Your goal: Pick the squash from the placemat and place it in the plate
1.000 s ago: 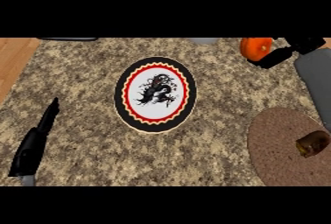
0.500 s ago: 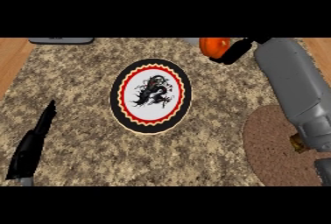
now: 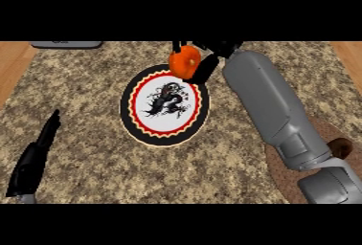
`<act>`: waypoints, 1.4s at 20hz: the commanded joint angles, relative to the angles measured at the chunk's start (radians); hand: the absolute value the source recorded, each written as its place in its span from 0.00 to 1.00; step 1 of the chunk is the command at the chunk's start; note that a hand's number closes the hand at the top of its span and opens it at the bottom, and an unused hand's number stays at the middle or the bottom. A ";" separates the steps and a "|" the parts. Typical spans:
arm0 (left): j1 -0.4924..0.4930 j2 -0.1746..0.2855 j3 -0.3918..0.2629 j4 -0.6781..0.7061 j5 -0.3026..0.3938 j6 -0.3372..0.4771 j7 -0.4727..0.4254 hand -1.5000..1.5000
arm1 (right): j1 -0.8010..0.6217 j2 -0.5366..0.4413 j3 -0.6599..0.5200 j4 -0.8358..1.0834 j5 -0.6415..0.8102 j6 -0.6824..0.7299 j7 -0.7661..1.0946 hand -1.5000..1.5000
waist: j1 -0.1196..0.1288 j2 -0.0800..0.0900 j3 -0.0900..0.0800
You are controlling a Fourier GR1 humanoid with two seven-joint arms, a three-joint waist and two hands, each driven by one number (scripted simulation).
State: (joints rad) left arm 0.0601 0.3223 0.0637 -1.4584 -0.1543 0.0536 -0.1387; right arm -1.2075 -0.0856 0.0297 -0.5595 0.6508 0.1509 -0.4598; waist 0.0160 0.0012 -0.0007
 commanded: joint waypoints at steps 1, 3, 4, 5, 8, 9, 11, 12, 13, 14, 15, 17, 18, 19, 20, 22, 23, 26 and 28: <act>0.004 -0.014 -0.028 -0.042 -0.018 -0.003 0.040 0.50 | -0.020 0.081 0.097 0.044 -0.007 -0.030 0.091 1.00 | 0.024 0.003 0.000; 0.021 -0.001 -0.002 -0.028 0.008 -0.031 -0.012 0.50 | 0.002 0.083 0.103 0.103 0.006 -0.078 0.056 1.00 | 0.024 0.007 0.000; -0.028 -0.006 -0.016 -0.023 -0.021 -0.013 0.027 0.50 | 0.010 0.084 0.167 0.087 -0.031 -0.096 0.069 1.00 | 0.025 0.006 0.000; -0.033 0.007 0.009 0.011 -0.003 -0.029 -0.003 0.50 | 0.035 0.084 0.232 0.031 -0.097 -0.081 0.120 1.00 | 0.025 0.002 0.000; -0.026 -0.018 -0.016 0.015 -0.031 -0.014 -0.008 0.50 | -0.004 0.085 0.261 0.127 -0.117 -0.088 0.103 1.00 | 0.041 0.009 0.000; -0.032 -0.023 -0.027 0.007 -0.032 -0.020 -0.017 0.50 | 0.013 0.085 0.300 0.115 -0.156 -0.077 0.121 1.00 | 0.049 0.009 0.000; -0.068 -0.014 -0.009 0.061 -0.018 -0.034 -0.047 0.50 | 0.025 0.085 0.297 0.136 -0.216 -0.038 0.110 1.00 | 0.061 0.016 -0.001; -0.072 0.002 -0.017 -0.013 -0.004 -0.058 0.028 0.50 | 0.046 0.085 0.230 0.150 -0.272 -0.078 0.172 1.00 | 0.079 0.018 0.000; -0.050 -0.005 -0.014 0.006 -0.018 -0.043 0.019 0.50 | 0.057 0.085 0.271 0.136 -0.280 -0.105 0.216 1.00 | 0.060 0.011 0.000; -0.053 -0.007 -0.019 0.028 -0.016 -0.053 -0.022 0.50 | 0.050 0.085 0.289 0.160 -0.306 -0.109 0.234 0.00 | 0.081 0.017 -0.001; -0.020 -0.011 -0.014 0.020 -0.023 -0.039 -0.043 0.50 | 0.044 0.085 0.321 0.146 -0.327 -0.105 0.279 0.00 | 0.077 0.013 0.000; -0.099 -0.026 -0.031 0.001 -0.031 -0.034 0.043 0.50 | 0.032 0.086 0.358 0.173 -0.339 -0.142 0.272 0.00 | 0.074 0.017 0.000; -0.024 -0.034 -0.027 0.000 -0.034 -0.023 -0.025 0.50 | 0.088 0.086 0.387 0.159 -0.349 -0.177 0.226 0.00 | 0.072 0.015 0.000; -0.040 0.026 0.025 -0.016 0.015 -0.080 0.002 0.50 | 0.101 0.086 0.396 0.154 -0.373 -0.166 0.215 0.00 | 0.073 0.015 0.001; -0.083 -0.033 -0.026 0.031 -0.050 -0.014 0.000 0.50 | 0.048 0.086 0.362 0.174 -0.398 -0.174 0.206 0.00 | 0.071 0.020 0.000; -0.128 -0.018 -0.036 0.016 -0.037 -0.053 0.058 0.50 | 0.083 0.086 0.378 0.082 -0.492 -0.214 0.240 0.00 | 0.083 0.019 0.001; -0.031 0.002 0.016 0.060 -0.025 -0.041 -0.069 0.50 | 0.103 0.086 0.356 0.094 -0.497 -0.208 0.189 0.00 | 0.060 0.014 0.000; -0.058 -0.004 -0.009 -0.031 -0.018 -0.058 0.050 0.50 | 0.089 0.086 0.252 0.114 -0.585 -0.264 0.158 0.00 | 0.059 0.014 0.002; 0.005 -0.019 -0.002 -0.011 -0.032 -0.027 -0.027 0.50 | 0.061 0.086 0.189 0.137 -0.606 -0.297 0.154 0.00 | 0.041 0.012 0.001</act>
State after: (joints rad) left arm 0.0196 0.3015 0.0508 -1.4594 -0.1862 0.0200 -0.1417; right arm -1.1309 0.0000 0.3053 -0.4379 0.1145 -0.0893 -0.2819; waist 0.0743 0.0155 0.0004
